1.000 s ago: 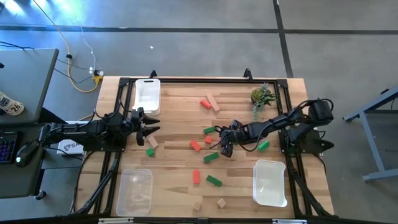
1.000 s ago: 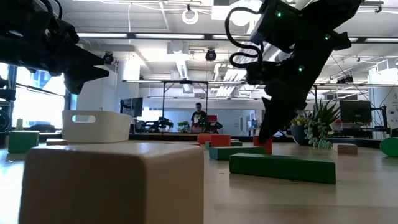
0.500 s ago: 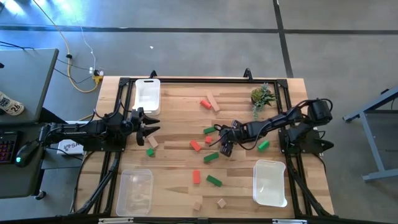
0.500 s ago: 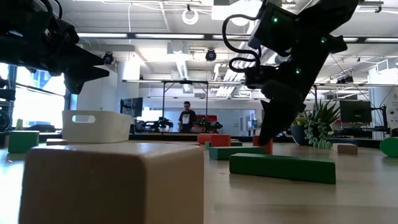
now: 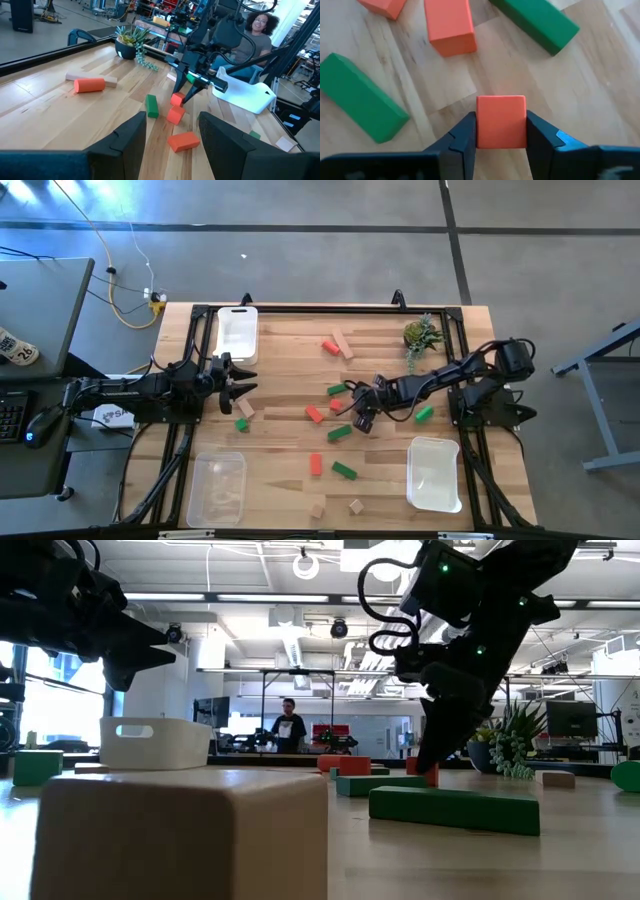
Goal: Sort & place blocks by color
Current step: Put the orange block into the bottom white bin
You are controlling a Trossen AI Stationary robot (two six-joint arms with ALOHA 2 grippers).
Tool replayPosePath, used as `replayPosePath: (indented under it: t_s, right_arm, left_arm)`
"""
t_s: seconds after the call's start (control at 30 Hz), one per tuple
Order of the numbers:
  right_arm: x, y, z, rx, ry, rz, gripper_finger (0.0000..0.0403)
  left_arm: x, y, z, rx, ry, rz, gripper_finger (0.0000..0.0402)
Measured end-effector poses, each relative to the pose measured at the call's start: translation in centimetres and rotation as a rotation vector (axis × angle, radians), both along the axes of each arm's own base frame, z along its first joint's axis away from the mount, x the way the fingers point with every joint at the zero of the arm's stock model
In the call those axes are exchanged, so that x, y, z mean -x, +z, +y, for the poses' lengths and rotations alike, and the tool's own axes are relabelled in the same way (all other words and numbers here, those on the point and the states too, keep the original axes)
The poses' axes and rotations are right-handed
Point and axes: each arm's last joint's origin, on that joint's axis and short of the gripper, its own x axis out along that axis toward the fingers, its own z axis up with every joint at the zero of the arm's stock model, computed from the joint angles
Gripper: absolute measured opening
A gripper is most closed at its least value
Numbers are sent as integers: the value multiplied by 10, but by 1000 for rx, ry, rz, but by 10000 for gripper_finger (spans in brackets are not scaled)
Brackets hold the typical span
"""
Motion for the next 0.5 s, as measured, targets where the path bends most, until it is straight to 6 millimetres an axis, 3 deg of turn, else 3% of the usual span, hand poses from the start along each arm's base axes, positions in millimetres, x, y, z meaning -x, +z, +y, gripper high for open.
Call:
replayPosePath:
  t_s: [0.23,0.5]
  right_arm:
    - [7,20,15,1,-16,-72,107]
    - [29,57,35,-8,-41,-175,107]
  left_arm:
    - [0,0,0,0,0,0,170]
    - [0,0,0,0,1,0,170]
